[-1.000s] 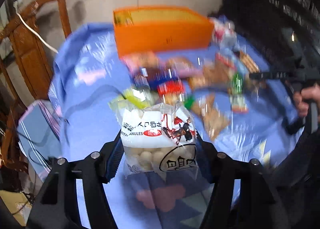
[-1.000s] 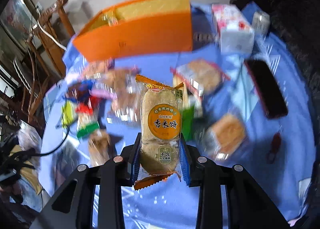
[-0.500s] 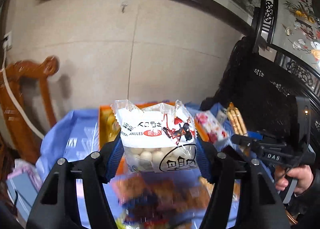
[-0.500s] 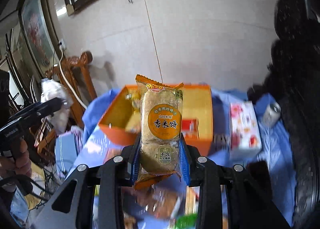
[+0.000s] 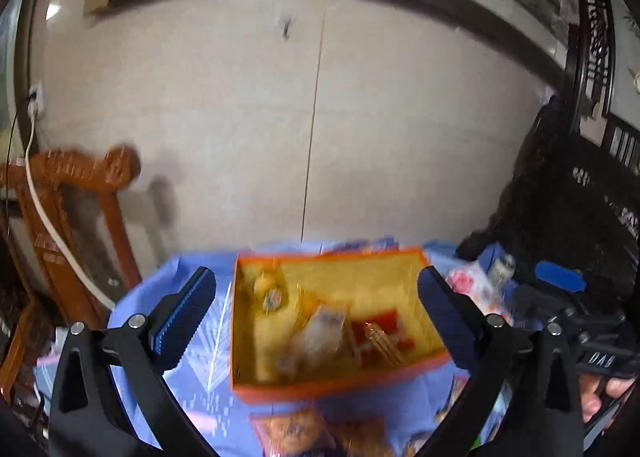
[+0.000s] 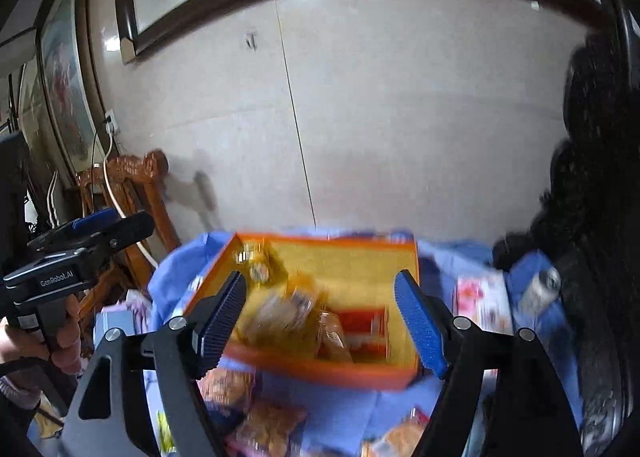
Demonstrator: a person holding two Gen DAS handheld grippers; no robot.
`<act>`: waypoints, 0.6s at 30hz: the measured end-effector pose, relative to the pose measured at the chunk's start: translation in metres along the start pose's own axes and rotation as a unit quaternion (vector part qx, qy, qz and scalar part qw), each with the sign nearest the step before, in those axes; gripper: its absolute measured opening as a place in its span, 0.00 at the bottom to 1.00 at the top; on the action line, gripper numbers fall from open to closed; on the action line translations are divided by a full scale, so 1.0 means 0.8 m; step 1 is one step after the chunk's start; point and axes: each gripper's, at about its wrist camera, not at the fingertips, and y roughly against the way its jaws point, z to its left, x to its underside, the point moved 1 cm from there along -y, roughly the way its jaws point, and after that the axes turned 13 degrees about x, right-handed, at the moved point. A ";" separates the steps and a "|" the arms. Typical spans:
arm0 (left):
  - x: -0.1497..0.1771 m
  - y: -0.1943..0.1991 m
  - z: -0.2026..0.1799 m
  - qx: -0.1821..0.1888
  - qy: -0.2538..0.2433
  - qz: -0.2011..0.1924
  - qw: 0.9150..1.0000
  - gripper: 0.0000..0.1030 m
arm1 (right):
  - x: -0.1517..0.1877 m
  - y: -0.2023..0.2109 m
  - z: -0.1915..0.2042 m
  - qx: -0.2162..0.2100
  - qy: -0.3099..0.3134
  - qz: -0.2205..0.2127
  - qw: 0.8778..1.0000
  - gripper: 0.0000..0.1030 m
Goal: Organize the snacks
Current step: 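Grasp the large bread loaf with the right gripper while the left grasps the blue cookie pack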
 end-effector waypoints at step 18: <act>0.234 0.078 -0.006 0.014 0.068 0.150 0.986 0.96 | 0.244 -0.009 -0.008 0.001 -0.032 0.219 0.975 0.76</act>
